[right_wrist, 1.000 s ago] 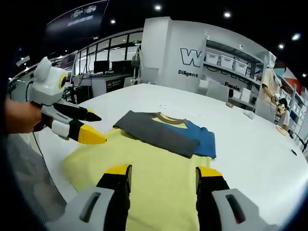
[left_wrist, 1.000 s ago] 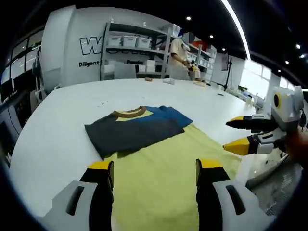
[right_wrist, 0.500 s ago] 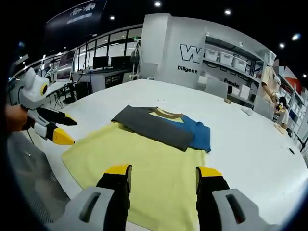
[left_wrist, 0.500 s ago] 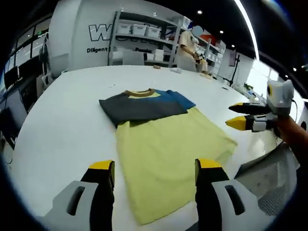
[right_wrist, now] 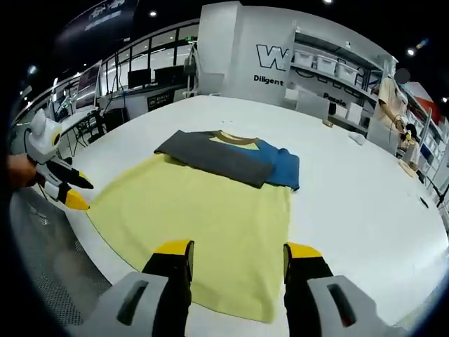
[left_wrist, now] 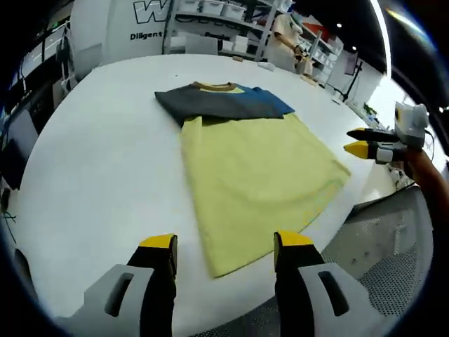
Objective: Fold the garment on the visible template until the final outline fits inside the template.
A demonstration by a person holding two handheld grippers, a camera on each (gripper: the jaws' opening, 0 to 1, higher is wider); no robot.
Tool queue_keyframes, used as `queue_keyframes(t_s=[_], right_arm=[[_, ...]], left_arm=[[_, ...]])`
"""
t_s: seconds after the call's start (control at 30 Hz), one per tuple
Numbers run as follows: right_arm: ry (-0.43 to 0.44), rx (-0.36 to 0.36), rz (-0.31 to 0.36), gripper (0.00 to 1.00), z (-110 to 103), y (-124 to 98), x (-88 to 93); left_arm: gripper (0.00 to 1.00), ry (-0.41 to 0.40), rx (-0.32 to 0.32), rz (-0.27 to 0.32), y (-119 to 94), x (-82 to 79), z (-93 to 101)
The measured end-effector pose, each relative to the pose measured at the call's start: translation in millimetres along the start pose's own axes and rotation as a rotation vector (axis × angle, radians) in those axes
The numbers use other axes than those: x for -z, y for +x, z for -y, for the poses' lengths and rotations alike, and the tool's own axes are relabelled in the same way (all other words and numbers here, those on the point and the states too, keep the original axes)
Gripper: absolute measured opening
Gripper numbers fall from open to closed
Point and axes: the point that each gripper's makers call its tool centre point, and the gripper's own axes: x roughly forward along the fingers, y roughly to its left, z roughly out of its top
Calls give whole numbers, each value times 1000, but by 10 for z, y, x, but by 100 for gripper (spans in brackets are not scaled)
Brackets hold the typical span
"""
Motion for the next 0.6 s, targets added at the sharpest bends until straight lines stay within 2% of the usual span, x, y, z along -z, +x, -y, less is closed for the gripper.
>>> queue_keyframes(t_s=[0.13,0.2,0.23,0.47,0.6], right_arm=[[39,-4,-81,48,75,4,258],[49,-4,-101,47,97,0,334],[63,-2,-127,45,133,-6,440],[146,12,-212,32,274,-15,812],[174,14,-230,30,301,0,914]], left_arm=[[38,2,-5,-24,19,62,-23],[35,-10,-2,-50,32,108,-29],[32,-20,4,-61,42,129,-23],[28,-11,-1,-87,59,196,-20],[25,-6,-5,-93,70,190,-25]])
